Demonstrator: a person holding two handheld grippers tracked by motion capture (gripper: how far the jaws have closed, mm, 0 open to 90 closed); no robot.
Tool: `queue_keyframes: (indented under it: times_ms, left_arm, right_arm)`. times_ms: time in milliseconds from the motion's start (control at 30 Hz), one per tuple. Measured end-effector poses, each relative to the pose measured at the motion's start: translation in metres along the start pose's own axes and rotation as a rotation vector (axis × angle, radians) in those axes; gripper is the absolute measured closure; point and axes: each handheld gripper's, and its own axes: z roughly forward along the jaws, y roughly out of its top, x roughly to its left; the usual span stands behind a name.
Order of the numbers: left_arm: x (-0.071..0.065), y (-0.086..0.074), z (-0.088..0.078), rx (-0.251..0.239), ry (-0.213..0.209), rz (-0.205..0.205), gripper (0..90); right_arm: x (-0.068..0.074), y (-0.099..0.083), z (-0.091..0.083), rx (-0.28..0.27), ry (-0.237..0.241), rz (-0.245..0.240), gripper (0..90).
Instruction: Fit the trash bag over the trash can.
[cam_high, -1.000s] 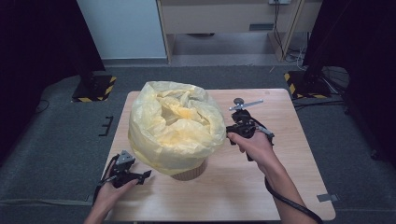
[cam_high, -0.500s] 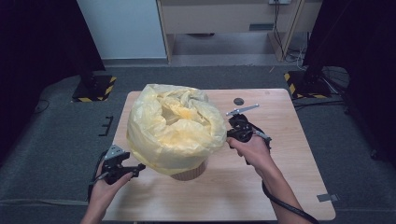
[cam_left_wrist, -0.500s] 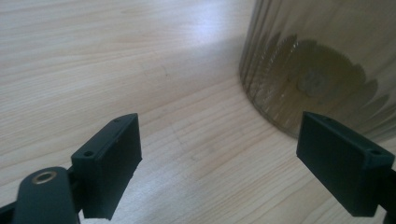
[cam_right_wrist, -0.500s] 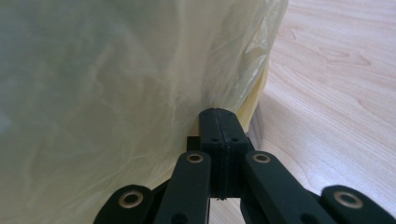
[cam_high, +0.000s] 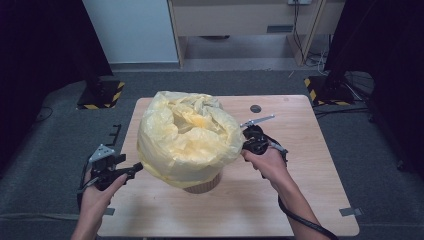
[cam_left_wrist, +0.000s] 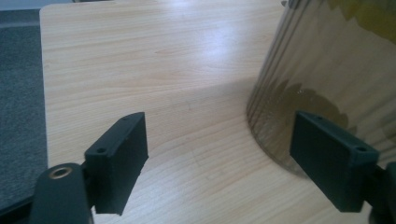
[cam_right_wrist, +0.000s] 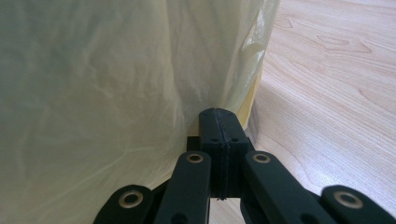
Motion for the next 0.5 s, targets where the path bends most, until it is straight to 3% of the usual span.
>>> queue_keyframes:
  times_ms: [67,133,200,400,500]
  left_arm:
    - [-0.001,0.004,-0.004,0.019,0.008,0.009,21.3]
    - [0.000,0.008,-0.008,0.009,-0.015,-0.014,23.3]
    - [0.002,0.011,-0.011,-0.013,-0.045,-0.062,25.2]
    - [0.001,0.023,-0.022,-0.098,-0.120,-0.141,32.4]
    - [-0.003,0.032,-0.028,-0.133,-0.117,-0.147,33.0]
  right_arm:
    - [0.000,0.000,0.001,-0.002,-0.002,0.001,90.0]
    - [-0.001,0.000,0.001,-0.003,-0.004,-0.002,90.0]
    - [0.000,0.000,0.001,-0.006,-0.010,-0.010,90.0]
    - [0.002,0.000,0.001,-0.006,-0.025,-0.022,90.0]
    - [0.003,0.000,0.000,-0.005,-0.024,-0.016,90.0]
